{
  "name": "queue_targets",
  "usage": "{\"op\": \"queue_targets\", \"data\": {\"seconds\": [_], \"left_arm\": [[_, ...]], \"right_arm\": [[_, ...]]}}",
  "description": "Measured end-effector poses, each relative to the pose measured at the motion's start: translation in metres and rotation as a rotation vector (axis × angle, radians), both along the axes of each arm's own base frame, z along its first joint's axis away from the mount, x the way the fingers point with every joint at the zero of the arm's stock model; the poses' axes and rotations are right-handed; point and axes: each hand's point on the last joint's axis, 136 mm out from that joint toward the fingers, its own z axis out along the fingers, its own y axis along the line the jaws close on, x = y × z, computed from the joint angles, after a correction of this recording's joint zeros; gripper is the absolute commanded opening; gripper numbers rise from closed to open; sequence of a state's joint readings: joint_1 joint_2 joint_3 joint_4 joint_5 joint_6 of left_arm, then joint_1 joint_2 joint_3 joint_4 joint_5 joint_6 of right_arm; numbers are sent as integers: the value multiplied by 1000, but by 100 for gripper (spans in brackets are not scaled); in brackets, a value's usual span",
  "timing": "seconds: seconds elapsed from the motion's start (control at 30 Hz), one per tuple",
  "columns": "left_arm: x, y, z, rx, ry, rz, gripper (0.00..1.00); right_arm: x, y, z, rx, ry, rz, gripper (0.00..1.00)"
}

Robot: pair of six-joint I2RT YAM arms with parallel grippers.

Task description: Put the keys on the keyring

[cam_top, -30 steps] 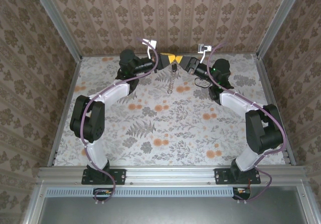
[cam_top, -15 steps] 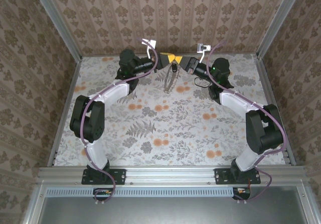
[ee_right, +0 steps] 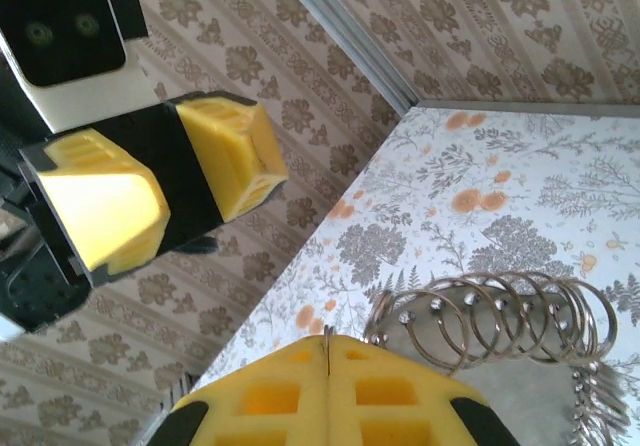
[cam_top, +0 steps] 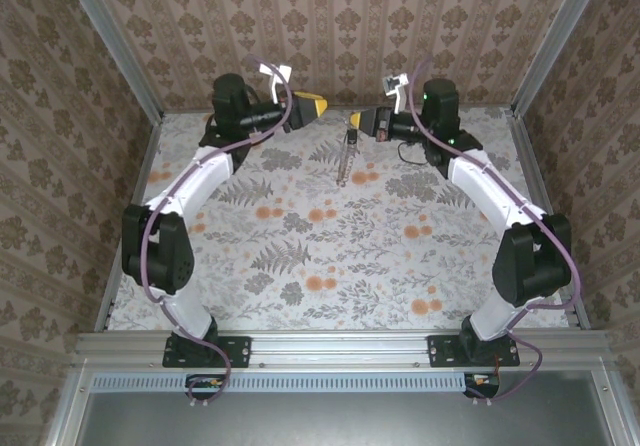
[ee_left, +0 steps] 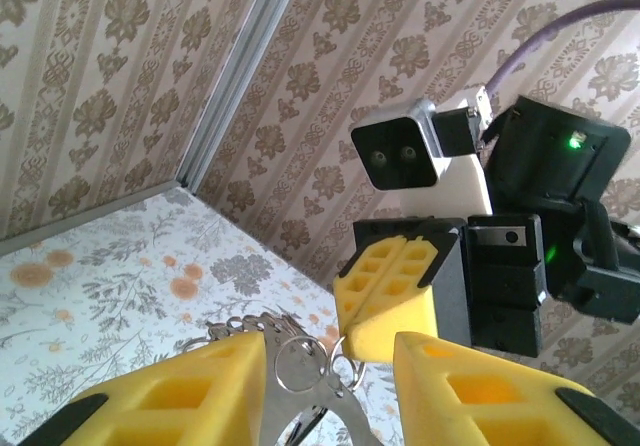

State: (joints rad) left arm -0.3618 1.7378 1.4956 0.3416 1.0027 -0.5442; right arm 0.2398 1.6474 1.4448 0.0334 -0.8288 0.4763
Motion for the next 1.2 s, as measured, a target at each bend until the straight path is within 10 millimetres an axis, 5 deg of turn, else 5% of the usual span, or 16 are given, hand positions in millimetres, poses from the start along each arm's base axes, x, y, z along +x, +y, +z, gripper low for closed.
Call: {"op": "queue_targets", "data": {"seconds": [0.27, 0.67, 1.2], "left_arm": [[-20, 7, 28, 75, -59, -55, 44], [-32, 3, 33, 93, -41, -206, 49], [-23, -5, 6, 82, 50, -371, 39]], "right_arm": [[-23, 3, 46, -125, -167, 133, 0], [-23, 8, 24, -192, -206, 221, 0], [-3, 19, 17, -168, -204, 279, 0]]}}
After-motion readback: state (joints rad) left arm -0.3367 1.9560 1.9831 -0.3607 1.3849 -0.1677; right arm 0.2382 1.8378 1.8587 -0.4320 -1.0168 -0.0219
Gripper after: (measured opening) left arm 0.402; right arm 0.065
